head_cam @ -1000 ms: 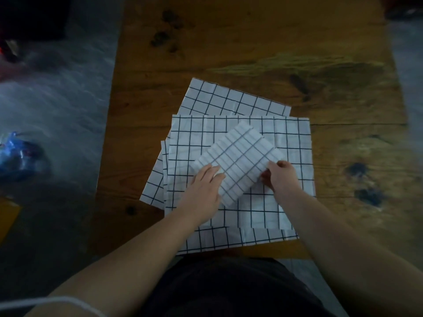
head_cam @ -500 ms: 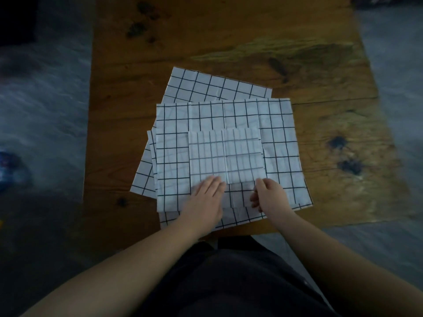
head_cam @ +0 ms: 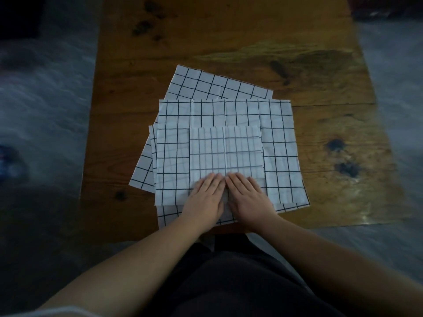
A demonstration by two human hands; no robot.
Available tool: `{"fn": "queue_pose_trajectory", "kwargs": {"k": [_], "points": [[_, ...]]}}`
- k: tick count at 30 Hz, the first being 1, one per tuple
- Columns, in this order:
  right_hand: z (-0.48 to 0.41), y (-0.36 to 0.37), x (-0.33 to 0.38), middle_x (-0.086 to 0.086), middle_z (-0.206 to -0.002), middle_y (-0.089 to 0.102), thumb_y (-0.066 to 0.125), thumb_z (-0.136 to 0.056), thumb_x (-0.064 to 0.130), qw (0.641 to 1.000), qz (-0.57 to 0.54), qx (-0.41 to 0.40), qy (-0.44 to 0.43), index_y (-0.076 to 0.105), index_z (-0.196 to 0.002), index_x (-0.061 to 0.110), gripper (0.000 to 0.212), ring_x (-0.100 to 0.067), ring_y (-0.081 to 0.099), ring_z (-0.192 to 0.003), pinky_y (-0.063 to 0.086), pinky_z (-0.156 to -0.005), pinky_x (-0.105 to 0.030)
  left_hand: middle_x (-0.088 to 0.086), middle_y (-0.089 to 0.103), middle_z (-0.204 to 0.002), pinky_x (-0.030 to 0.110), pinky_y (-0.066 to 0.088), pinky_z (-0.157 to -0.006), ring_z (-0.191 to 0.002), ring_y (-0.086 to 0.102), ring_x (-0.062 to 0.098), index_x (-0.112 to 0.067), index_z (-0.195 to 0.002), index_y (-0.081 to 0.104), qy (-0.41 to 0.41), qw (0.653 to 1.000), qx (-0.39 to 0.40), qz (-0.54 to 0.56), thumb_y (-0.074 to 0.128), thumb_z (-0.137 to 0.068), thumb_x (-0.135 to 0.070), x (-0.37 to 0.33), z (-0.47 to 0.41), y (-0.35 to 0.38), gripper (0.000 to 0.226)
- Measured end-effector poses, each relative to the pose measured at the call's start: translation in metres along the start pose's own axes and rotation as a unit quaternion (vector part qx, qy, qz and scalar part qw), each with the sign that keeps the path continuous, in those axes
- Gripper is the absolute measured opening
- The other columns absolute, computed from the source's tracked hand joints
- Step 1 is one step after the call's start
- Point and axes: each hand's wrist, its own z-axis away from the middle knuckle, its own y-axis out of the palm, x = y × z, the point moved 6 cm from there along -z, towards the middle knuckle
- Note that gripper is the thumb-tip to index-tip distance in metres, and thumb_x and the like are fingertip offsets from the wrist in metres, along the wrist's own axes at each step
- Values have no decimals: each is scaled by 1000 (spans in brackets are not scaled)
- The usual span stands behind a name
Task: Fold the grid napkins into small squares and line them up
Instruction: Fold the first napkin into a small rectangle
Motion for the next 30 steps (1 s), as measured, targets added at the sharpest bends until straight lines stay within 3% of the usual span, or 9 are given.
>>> {"fn": "queue_pose_trajectory", "kwargs": {"k": [4,8,16,23,30], "points": [[6,1,-14,4,-168,-6,13,-106,50,1000,9,-2,9,-1,-162,23,63,-13,-13,-155,-7,-126,-41,1,-7,-169,36,-11,-124,-155,-12,15,-18,-161,-3,-14,1000,-6,6,18,-105,-43,11,5,4,65],[18,-1,-37,5,-167,-12,10,-105,51,999,17,6,52,-5,-161,24,64,-12,-17,-154,-6,-126,-43,2,-10,-166,38,-8,-124,-154,-11,16,-17,-160,-3,-46,999,-14,-2,4,-98,-48,27,17,4,69],[31,-2,-57,1,-167,-15,9,-106,52,994,9,13,107,-11,-159,20,65,-15,-21,-153,-8,-126,-44,5,-14,-164,38,-17,-120,-152,-20,19,-13,-159,-6,-84,996,-16,-4,21,-106,-48,44,32,-2,69],[4,-4,5,4,-167,-15,12,-107,44,1000,-3,6,9,-9,-160,23,61,-13,-22,-152,-12,-124,-41,7,-11,-168,42,-8,-125,-153,-18,20,-13,-157,-10,-16,1000,-2,1,22,-105,-47,-5,3,-3,70],[14,-2,-30,7,-167,-14,7,-106,49,1000,7,19,15,-10,-158,28,59,-10,-20,-153,-6,-126,-41,3,-16,-165,36,-17,-119,-152,-19,16,-16,-159,-9,-27,1000,0,-5,18,-106,-47,20,14,-2,67]]}}
